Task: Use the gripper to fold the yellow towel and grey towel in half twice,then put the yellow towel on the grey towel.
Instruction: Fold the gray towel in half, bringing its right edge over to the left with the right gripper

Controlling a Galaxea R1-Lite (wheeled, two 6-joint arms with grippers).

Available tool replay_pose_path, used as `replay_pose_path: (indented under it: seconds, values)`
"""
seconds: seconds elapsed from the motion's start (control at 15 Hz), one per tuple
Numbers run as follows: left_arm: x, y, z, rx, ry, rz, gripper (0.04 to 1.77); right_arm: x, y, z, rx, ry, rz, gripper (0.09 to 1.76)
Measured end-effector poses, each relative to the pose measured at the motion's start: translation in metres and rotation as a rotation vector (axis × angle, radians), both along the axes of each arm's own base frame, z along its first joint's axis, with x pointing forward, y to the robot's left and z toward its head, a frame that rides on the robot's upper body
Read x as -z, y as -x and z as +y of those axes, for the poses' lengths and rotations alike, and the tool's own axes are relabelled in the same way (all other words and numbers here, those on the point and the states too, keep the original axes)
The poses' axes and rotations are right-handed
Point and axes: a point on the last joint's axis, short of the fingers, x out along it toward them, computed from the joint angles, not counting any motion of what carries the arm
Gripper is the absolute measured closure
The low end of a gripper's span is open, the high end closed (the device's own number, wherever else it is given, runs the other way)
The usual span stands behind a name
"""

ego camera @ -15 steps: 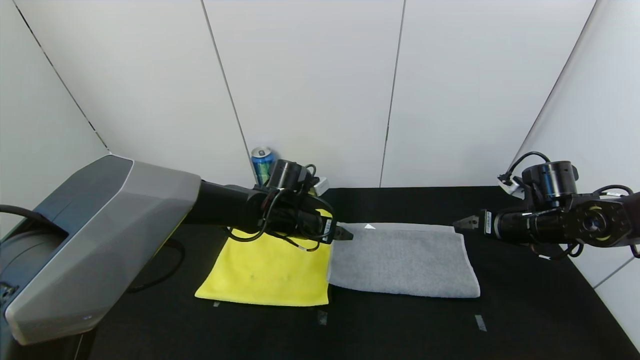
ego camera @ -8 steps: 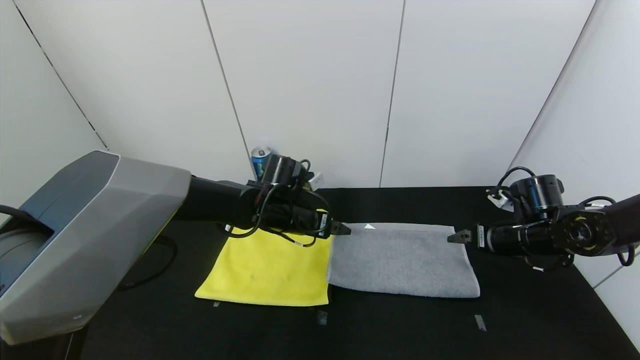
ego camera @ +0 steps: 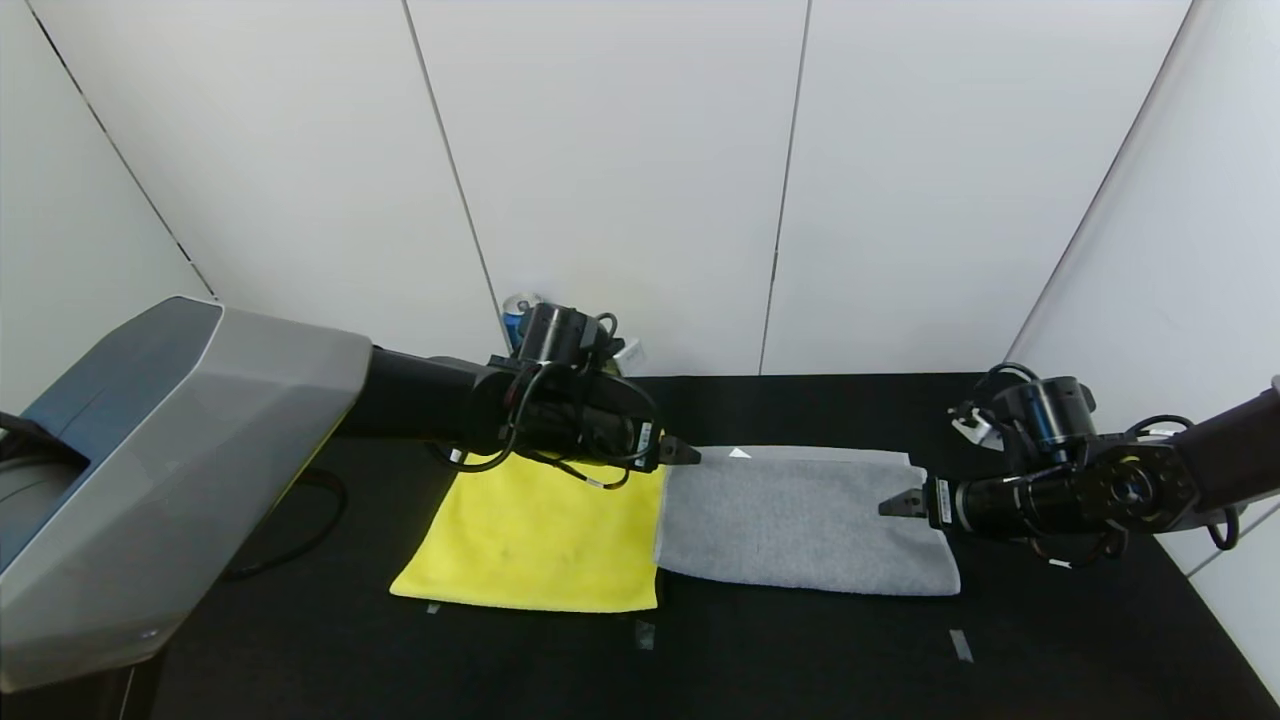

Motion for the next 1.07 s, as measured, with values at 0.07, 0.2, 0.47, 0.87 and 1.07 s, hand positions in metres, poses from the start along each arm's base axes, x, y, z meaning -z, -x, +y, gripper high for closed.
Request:
replay_pose_path:
  seconds: [0.07, 0.2, 0.47, 0.87, 1.07]
  values:
    - [0.000, 0.000, 0.000, 0.000, 0.000, 0.000, 0.11, 0.001, 0.000, 0.001, -0.002, 0.001, 0.004, 0.16]
    - [0.000, 0.000, 0.000, 0.000, 0.000, 0.000, 0.11, 0.004, 0.000, 0.005, -0.013, 0.001, 0.012, 0.16]
    - [-0.001, 0.000, 0.000, -0.003, 0.002, 0.000, 0.11, 0.007, 0.000, 0.007, -0.019, 0.002, 0.021, 0.15]
    - [-0.001, -0.001, 0.001, -0.005, 0.001, -0.001, 0.10, 0.012, -0.001, 0.009, -0.023, 0.004, 0.034, 0.15]
    - [-0.002, 0.000, 0.001, -0.005, 0.002, -0.004, 0.10, 0.014, -0.001, 0.010, -0.028, 0.006, 0.038, 0.15]
